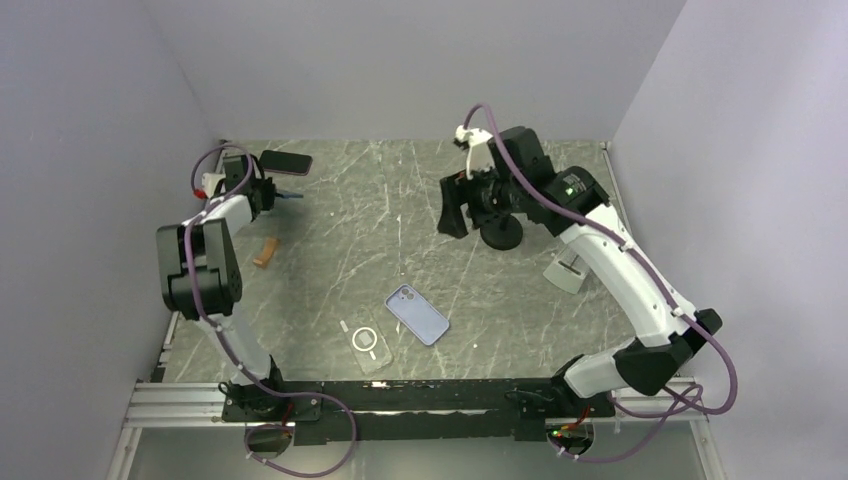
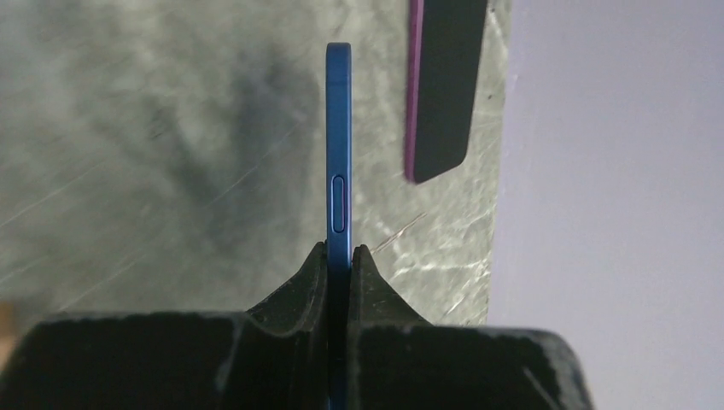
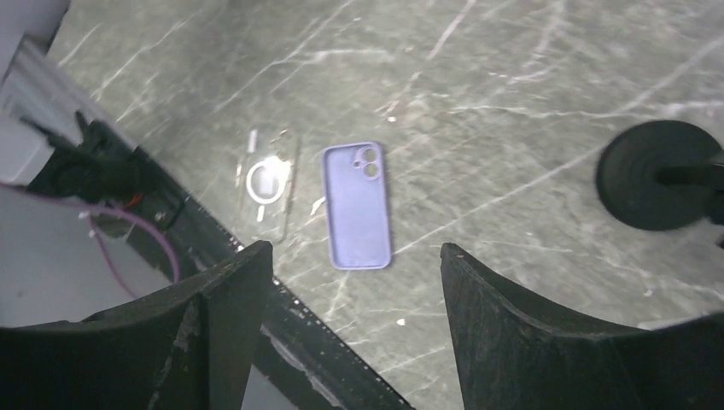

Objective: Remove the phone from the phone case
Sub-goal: Place the phone at the corner of the board, then reset both arms

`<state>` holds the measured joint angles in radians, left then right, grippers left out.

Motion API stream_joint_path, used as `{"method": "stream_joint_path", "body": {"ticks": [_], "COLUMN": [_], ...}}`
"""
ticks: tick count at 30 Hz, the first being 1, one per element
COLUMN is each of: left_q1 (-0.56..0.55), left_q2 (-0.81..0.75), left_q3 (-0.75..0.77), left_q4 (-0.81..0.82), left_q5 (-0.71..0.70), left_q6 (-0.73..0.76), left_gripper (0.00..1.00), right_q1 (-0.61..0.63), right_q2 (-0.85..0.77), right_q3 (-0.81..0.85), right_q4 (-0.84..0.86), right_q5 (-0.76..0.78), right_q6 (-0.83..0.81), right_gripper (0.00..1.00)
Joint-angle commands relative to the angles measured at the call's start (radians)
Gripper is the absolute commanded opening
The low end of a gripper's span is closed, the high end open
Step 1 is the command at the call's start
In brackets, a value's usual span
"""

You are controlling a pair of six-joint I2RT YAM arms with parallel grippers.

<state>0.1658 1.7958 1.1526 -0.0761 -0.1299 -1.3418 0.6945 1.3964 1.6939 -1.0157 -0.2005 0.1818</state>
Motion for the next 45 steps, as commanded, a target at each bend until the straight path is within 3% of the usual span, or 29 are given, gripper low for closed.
{"method": "stream_joint_path", "body": {"ticks": [1, 7, 15, 20, 29, 33, 35, 40, 43, 45], "left_q1": [0.001, 0.001, 0.005, 0.005, 0.006, 0.008, 0.011, 0.003, -0.011, -0.026], "left_q2": [0.114, 0.279, 0.332, 0.340, 0.219, 0.151, 0.103, -0.109, -0.234, -0.296], "left_q3": [0.162, 0.334, 0.397, 0.431, 0.336, 0.375, 0.373, 0.220, 0.111, 0.095], "left_q4": [0.142, 0.112, 0.045, -0.036, -0.093, -0.281, -0.352, -0.310, -0.204, -0.215], "left_q5": [-0.033, -0.062, -0.065, -0.035, -0.029, -0.039, -0.022, 0.111, 0.342, 0.484], "left_q6": [0.026, 0.027, 0.015, 0.022, 0.042, 0.080, 0.111, 0.226, 0.294, 0.343], "left_gripper": [0.02, 0.07, 0.20, 0.39, 0.71, 0.92, 0.93, 0.93, 0.96, 0.97], "right_q1": [-0.122, -0.184, -0.252, -0.266, -0.268, -0.268, -0.268, -0.268, -0.269, -0.270], "right_q2": [0.022, 0.033, 0.044, 0.031, -0.034, -0.084, -0.107, -0.149, -0.180, -0.204], "right_q3": [0.050, 0.099, 0.107, 0.086, 0.018, -0.017, -0.038, -0.062, -0.078, -0.088], "right_q4": [0.010, 0.006, 0.034, 0.055, 0.086, 0.093, 0.091, 0.062, 0.049, 0.042], "right_q5": [-0.060, -0.047, -0.060, -0.090, -0.132, -0.101, -0.049, -0.001, 0.020, 0.040], "right_q6": [-0.049, -0.061, -0.039, -0.022, 0.009, 0.061, 0.094, 0.145, 0.164, 0.175], "right_gripper": [0.75, 0.76, 0.77, 0.77, 0.78, 0.80, 0.83, 0.89, 0.98, 1.00]}}
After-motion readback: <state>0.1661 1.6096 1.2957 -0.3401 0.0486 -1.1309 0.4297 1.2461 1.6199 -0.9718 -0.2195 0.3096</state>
